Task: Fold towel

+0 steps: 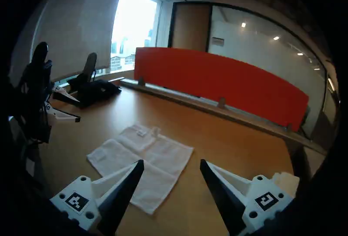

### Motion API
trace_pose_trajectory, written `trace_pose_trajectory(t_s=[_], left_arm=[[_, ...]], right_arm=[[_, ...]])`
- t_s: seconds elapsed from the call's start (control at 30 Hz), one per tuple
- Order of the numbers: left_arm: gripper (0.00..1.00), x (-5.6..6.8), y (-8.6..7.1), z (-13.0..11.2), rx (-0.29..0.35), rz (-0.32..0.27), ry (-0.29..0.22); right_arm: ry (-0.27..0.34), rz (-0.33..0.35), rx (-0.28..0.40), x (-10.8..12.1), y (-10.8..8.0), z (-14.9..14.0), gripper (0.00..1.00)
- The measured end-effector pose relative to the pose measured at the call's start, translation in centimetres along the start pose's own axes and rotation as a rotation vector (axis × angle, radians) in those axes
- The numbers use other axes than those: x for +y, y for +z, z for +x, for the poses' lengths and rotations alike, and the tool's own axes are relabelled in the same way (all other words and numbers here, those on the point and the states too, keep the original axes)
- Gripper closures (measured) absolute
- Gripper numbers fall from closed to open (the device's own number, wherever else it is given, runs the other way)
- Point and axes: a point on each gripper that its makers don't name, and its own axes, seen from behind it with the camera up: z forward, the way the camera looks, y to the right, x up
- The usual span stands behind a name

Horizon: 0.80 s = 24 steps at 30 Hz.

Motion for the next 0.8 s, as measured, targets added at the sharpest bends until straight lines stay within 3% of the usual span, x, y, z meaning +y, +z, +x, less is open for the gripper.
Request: trace_pose_trajectory(t_s=[0.47,0.8], left_arm=[[0.04,3.0,3.7,-8.1,-0.153,-0.085,0.016],[0.04,4.5,5.3,-11.7,-0.243,-0.130,0.013]], right_arm=[[-0.013,0.079,-0.146,-2.7,3.4,-9.2,0.00],[-0.017,0.135,-0.228,-4.2,4.8,-13.6,0.00]])
